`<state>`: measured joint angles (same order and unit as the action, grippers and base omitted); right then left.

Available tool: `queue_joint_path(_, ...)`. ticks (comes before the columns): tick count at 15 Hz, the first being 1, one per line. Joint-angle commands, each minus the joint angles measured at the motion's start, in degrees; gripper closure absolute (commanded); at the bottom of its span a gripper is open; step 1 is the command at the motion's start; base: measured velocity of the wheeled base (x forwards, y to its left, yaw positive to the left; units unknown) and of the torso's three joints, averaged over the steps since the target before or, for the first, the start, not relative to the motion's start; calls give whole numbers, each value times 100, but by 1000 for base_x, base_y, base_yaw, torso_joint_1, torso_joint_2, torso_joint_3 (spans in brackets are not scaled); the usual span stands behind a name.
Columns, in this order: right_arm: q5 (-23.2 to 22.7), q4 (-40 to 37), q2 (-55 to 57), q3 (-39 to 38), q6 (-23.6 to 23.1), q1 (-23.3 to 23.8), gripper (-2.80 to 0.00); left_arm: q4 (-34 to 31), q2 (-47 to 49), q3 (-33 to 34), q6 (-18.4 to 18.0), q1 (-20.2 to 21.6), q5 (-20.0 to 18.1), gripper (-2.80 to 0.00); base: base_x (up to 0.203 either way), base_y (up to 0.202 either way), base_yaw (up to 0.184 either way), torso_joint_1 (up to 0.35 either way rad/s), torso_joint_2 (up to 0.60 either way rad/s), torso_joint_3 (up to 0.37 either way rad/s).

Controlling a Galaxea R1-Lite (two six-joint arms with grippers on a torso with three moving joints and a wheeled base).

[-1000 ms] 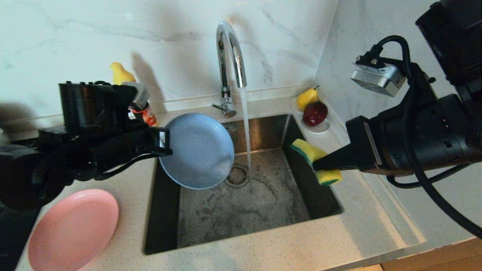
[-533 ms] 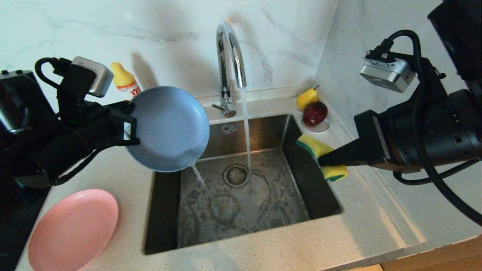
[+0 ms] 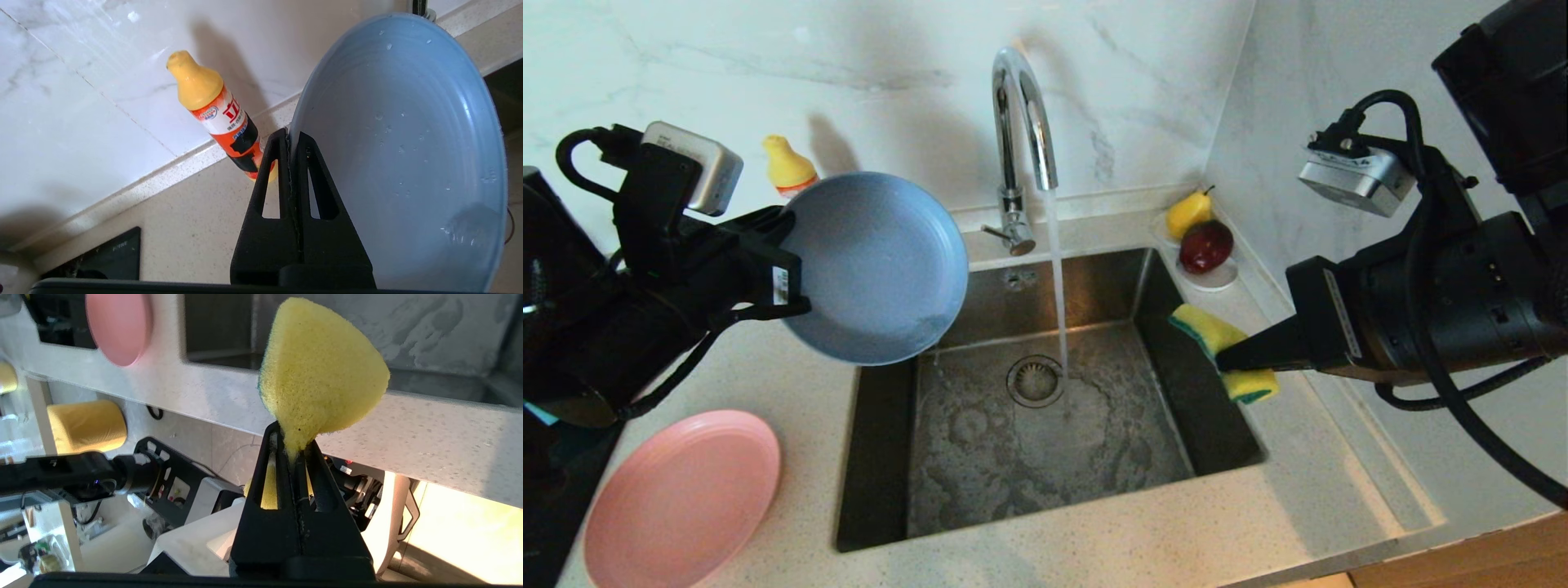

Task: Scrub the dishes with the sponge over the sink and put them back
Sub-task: Rinse the plate

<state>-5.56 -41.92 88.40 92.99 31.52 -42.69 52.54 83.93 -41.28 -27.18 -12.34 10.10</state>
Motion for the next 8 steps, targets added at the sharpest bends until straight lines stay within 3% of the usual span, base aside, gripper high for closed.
queue_joint_path(1,-7,-26,11,-99,12,41,0,-119,39,-88,175,53,54,0,0,0,0,0,0,0)
queue_joint_path(3,-7,-26,2,-124,12,32,0,-930,31,-270,815,218,62,0,0,0,0,0,0,0)
queue_joint_path(6,2,-31,-66,-230,20,32,0,-3148,-103,-1186,2595,603,-6,0,0,0,0,0,0,0)
queue_joint_path(8,2,-26,-142,-381,16,32,0,-4406,-211,-1767,3726,1027,-276,0,0,0,0,0,0,0)
